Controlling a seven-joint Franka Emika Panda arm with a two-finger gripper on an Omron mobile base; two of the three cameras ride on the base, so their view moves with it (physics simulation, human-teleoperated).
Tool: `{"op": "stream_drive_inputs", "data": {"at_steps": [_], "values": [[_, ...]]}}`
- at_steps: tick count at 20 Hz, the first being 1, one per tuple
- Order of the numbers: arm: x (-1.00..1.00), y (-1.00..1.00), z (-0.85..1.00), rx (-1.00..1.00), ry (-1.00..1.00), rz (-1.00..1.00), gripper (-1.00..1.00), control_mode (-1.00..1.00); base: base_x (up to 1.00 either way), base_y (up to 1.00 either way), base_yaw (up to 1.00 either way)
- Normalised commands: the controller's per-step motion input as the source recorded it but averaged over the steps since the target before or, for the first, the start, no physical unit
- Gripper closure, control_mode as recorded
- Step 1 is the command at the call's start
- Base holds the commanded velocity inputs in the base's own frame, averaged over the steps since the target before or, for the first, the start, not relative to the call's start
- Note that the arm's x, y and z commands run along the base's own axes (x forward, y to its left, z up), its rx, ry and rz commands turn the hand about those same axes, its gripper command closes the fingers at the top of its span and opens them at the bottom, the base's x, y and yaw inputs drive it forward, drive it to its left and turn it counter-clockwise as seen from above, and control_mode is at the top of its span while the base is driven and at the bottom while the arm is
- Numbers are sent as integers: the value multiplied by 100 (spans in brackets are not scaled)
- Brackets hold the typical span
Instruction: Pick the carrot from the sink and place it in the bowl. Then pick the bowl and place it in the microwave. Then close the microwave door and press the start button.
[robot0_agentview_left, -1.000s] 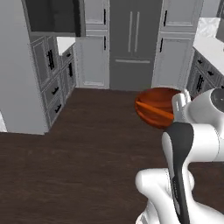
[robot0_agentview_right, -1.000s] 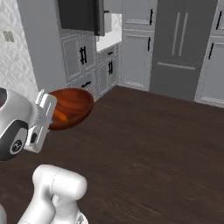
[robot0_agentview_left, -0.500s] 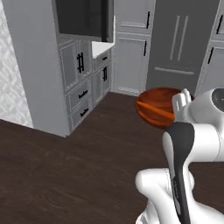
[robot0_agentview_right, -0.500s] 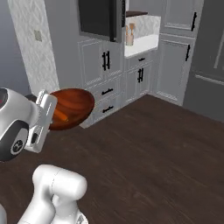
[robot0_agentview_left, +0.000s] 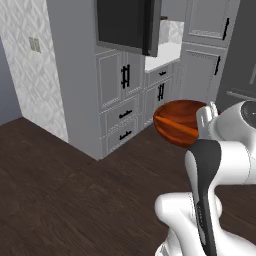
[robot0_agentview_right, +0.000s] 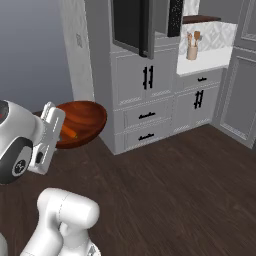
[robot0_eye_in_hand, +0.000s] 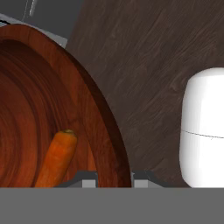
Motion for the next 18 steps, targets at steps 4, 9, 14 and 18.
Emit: {"op": "stream_drive_inputs", "data": {"at_steps": [4,9,14,18], "values": [[0,0,0,0,0,0,100,100,29,-100,46],[0,0,0,0,0,0,100,100,20,-100,42],[0,0,0,0,0,0,100,100,-6,-100,43],[0,0,0,0,0,0,100,100,-28,-100,41]]}}
